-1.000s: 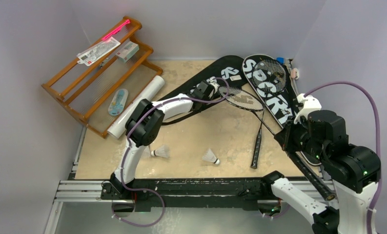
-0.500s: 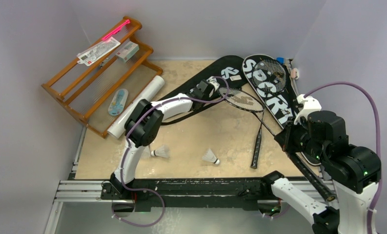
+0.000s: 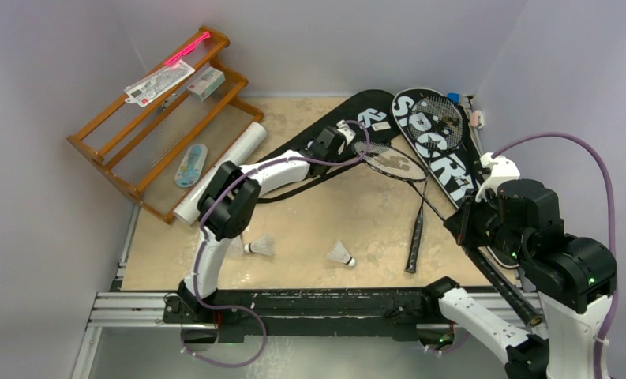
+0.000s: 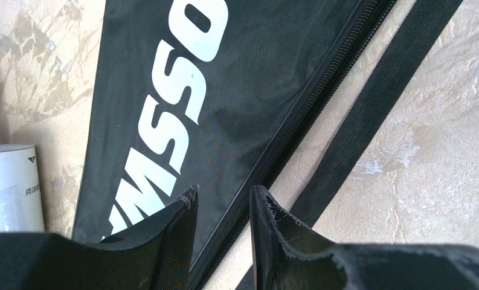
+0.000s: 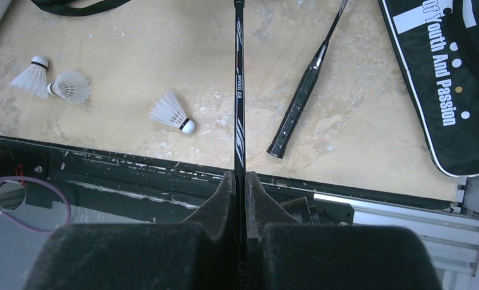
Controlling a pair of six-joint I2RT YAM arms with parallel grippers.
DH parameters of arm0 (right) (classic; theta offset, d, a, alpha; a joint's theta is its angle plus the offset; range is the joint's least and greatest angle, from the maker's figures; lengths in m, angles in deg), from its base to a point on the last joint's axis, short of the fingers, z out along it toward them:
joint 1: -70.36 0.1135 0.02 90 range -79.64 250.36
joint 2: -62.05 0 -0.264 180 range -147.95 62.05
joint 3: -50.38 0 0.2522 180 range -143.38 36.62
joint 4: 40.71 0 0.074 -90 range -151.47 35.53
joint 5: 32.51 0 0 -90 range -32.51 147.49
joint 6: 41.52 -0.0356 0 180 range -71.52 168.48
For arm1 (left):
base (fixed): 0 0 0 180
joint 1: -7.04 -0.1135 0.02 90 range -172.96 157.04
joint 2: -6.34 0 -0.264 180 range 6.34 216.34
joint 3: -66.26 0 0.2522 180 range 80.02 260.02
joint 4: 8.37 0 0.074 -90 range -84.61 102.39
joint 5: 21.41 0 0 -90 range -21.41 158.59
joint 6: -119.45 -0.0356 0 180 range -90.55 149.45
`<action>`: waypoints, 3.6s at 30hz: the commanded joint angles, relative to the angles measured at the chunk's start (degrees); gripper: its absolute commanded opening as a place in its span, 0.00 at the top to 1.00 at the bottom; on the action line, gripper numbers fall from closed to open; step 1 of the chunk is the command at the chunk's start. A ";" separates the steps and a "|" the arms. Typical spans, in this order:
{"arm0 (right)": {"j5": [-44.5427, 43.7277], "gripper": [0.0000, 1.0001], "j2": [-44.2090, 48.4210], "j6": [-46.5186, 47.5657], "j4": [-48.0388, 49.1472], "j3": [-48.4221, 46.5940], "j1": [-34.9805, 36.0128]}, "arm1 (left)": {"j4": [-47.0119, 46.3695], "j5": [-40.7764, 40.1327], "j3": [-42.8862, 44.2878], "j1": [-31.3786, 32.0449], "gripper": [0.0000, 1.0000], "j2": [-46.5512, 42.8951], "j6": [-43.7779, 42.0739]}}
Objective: Pack up the badminton gear
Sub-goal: Open the racket bag at the center of the board.
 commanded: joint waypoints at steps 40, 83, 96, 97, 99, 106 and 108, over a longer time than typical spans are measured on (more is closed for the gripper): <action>-2.71 1.00 0.37 -0.92 1.93 -2.77 0.08 | -14.65 -21.95 2.22 0.40 0.85 8.16 -15.16; 2.89 1.00 0.03 2.64 13.64 13.31 0.12 | 19.26 15.02 16.28 -3.81 1.00 -2.54 12.42; -0.20 1.00 0.38 4.35 13.34 9.92 0.09 | 14.35 9.00 10.05 -3.80 0.65 -2.45 5.18; -1.33 1.00 0.68 4.17 12.95 9.37 0.08 | 12.94 8.64 8.83 -3.81 0.61 -2.42 3.63; -1.94 1.00 1.20 3.74 11.64 8.58 0.16 | 11.00 8.44 7.31 -3.79 0.58 -1.87 0.49; -3.21 1.00 2.44 2.04 9.00 6.99 0.08 | 10.02 11.19 7.29 -3.77 0.43 2.01 -5.89; -3.28 1.00 2.41 1.89 8.66 6.90 0.08 | 9.97 11.37 7.60 -3.81 0.45 2.69 -6.35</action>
